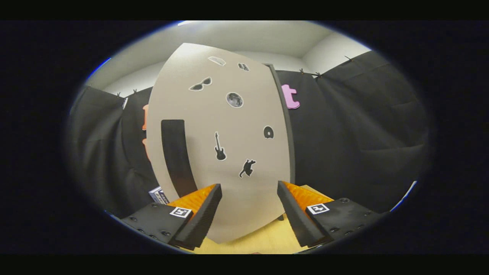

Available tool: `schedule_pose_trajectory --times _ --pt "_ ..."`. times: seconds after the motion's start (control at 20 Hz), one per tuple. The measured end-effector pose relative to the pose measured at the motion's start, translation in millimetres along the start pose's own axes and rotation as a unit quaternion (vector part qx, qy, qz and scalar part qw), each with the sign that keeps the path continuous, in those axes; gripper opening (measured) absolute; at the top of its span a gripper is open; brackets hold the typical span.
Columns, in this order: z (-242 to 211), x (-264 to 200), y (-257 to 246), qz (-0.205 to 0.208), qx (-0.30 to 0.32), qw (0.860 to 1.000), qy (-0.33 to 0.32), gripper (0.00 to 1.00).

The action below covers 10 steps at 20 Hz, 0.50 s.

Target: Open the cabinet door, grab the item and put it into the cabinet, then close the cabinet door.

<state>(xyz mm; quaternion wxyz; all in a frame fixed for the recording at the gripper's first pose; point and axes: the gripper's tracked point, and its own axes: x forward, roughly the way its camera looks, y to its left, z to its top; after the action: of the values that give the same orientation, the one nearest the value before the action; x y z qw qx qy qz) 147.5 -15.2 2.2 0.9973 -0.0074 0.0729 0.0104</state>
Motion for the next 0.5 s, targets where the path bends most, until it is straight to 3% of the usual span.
schedule_pose_trajectory --times 0.5 --pt "13 13 57 0.080 -0.019 0.997 0.001 0.94"
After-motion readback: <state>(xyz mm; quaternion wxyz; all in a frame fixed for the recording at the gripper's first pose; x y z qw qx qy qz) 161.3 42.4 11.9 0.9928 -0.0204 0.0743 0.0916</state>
